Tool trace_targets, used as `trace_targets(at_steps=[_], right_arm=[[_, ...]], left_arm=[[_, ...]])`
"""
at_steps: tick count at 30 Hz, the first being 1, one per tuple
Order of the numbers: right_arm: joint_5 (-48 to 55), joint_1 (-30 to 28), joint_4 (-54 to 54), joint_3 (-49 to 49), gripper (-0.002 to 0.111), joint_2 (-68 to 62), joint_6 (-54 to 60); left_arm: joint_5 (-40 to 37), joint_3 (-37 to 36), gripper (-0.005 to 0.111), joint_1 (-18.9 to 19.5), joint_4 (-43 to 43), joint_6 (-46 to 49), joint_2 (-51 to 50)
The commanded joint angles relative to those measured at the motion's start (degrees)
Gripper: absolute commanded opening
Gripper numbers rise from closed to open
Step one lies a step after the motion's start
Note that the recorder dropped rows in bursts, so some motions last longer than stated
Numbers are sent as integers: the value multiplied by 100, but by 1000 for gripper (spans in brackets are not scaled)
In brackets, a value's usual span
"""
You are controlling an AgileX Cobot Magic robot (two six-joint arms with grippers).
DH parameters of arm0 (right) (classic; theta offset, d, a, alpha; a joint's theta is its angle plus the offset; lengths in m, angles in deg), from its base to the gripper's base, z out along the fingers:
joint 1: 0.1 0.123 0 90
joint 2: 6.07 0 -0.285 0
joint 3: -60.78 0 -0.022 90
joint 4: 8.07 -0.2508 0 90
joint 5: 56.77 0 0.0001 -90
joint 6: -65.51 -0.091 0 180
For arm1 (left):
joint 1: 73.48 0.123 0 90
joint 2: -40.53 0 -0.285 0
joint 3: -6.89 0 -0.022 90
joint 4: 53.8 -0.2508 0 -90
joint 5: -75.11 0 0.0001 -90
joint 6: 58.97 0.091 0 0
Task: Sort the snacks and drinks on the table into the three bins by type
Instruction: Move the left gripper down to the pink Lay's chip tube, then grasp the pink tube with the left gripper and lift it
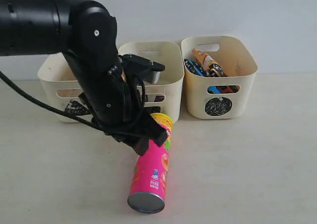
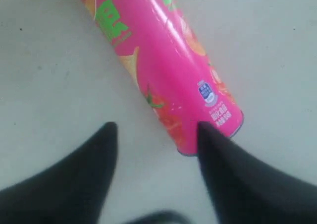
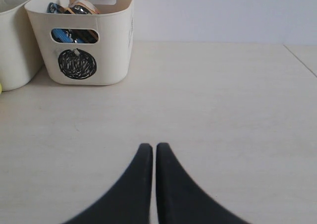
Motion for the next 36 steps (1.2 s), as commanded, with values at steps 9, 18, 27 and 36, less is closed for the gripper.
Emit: trace_targets(at_steps=[9,18,27,36], right_arm=[[-44,-27,53,-29,0,31,0],[-44,-27,53,-29,0,31,0],[-44,-27,53,-29,0,31,0],[-55,-27,53,-29,0,31,0]], left_arm=[[1387,81,106,-42,58,-389,-530],[1347,607,100,-42,34,-781,-1285],[1347,713,100,-20,-149,-831,-1749],[1347,713,78,-20,-149,-831,-1984]])
